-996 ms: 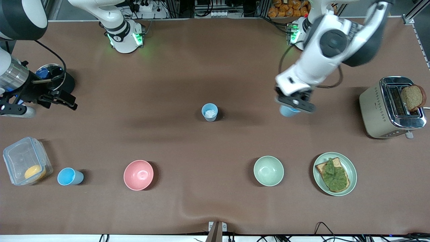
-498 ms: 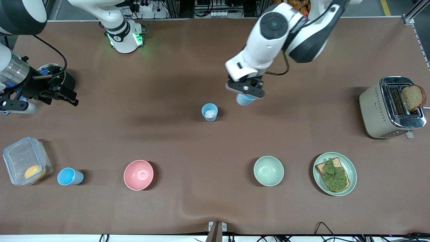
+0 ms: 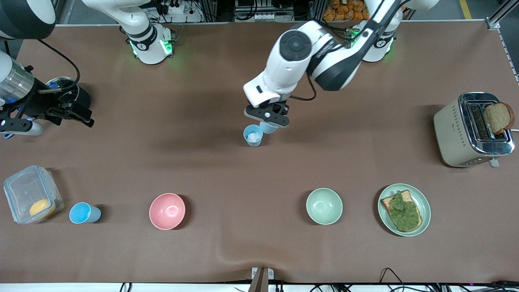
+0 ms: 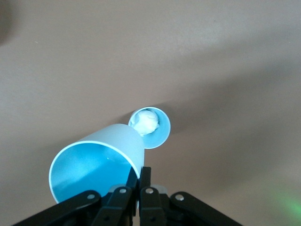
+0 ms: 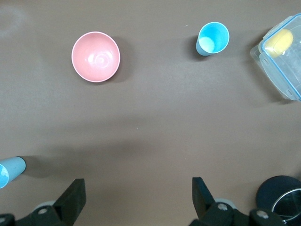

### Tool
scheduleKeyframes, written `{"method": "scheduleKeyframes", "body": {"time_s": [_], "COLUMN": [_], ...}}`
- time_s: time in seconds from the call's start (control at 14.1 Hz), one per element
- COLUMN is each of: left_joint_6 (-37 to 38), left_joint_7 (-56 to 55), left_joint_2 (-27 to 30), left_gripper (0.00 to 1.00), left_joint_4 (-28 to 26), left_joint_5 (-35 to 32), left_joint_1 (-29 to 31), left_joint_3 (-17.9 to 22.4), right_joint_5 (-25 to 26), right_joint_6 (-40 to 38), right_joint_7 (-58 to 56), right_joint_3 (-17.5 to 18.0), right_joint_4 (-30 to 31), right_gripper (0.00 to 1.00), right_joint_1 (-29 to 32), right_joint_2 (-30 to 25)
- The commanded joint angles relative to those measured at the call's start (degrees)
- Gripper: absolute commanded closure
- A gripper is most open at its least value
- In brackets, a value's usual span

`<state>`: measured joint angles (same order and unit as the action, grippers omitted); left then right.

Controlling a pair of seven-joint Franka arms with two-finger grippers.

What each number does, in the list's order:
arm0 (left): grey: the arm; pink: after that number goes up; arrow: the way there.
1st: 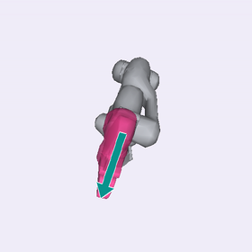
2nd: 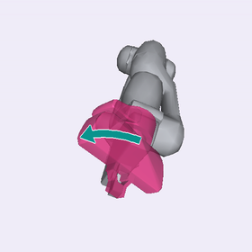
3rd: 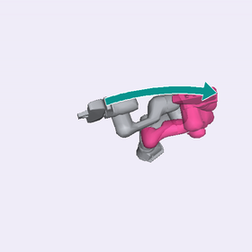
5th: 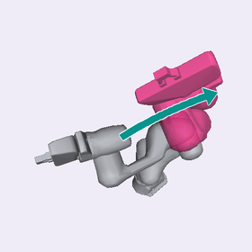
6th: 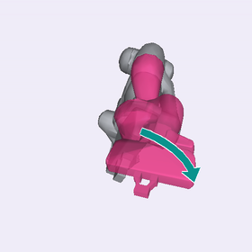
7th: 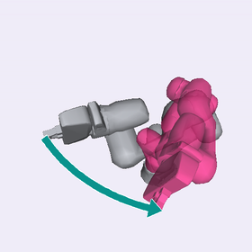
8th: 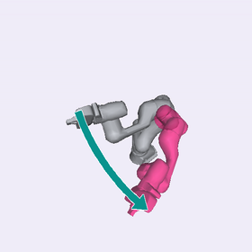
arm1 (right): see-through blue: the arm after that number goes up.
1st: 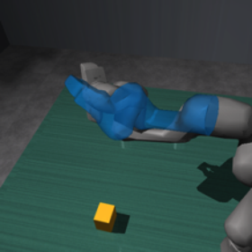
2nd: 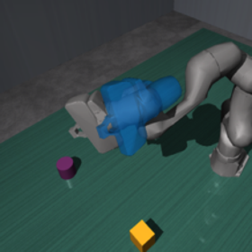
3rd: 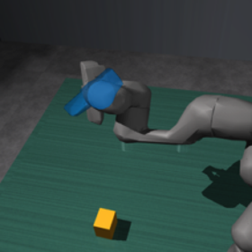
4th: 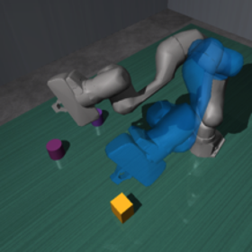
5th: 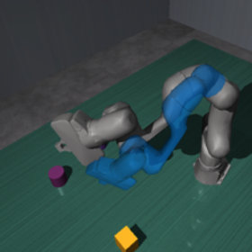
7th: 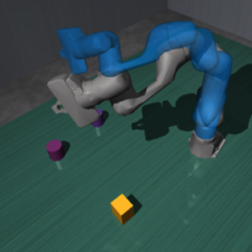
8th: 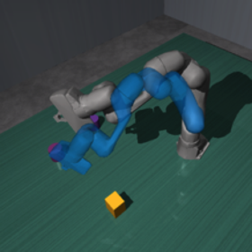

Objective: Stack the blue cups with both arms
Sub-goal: 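Carry the cup with the left gripper over the placed cup, then lower the cup into the placed cup and open the left gripper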

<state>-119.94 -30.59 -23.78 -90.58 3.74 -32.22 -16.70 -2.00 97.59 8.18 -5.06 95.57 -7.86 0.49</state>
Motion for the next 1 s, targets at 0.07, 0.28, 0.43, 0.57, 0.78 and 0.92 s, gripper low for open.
{"method": "scheduleKeyframes", "body": {"time_s": [0.07, 0.28, 0.43, 0.57, 0.78, 0.92], "left_joint_6": [-1.9, -2.7, -2.8, -2.8, -2.8, -2.8], "left_joint_7": [-3.2, -3.8, -5.5, -6.8, -6.9, -6.7], "left_joint_2": [-5.4, -8.2, -9.3, -10.1, -11.5, -11.8], "left_gripper": [1.00, 1.00, 1.00, 1.00, 1.00, 1.00], "left_joint_4": [4.6, 5.8, 7.6, 8.0, 8.3, 8.3], "left_joint_5": [1.2, 1.4, 1.4, 1.5, 1.5, 1.5], "left_joint_1": [-9.5, -11.0, -12.8, -13.7, -14.2, -14.4], "left_joint_3": [8.2, 9.4, 9.9, 10.9, 11.0, 11.8], "right_joint_5": [0.1, 1.1, 2.5, 2.4, 1.8, 2.4], "right_joint_6": [0.1, -1.3, -1.6, -2.5, -4.3, -4.7], "right_joint_7": [0.9, 0.8, 0.8, 0.6, 0.2, 0.7], "right_joint_3": [0.6, 0.4, 0.3, 0.1, 0.3, 0.4], "right_joint_4": [0.6, 0.6, 0.6, -0.8, -3.0, -2.7], "right_gripper": [0.00, 0.00, 0.00, 0.00, 0.00, 0.00], "right_joint_1": [0.7, 1.1, 1.2, 2.2, 4.1, 4.2], "right_joint_2": [-1.3, -1.3, -1.4, -1.0, -0.4, -0.4]}}
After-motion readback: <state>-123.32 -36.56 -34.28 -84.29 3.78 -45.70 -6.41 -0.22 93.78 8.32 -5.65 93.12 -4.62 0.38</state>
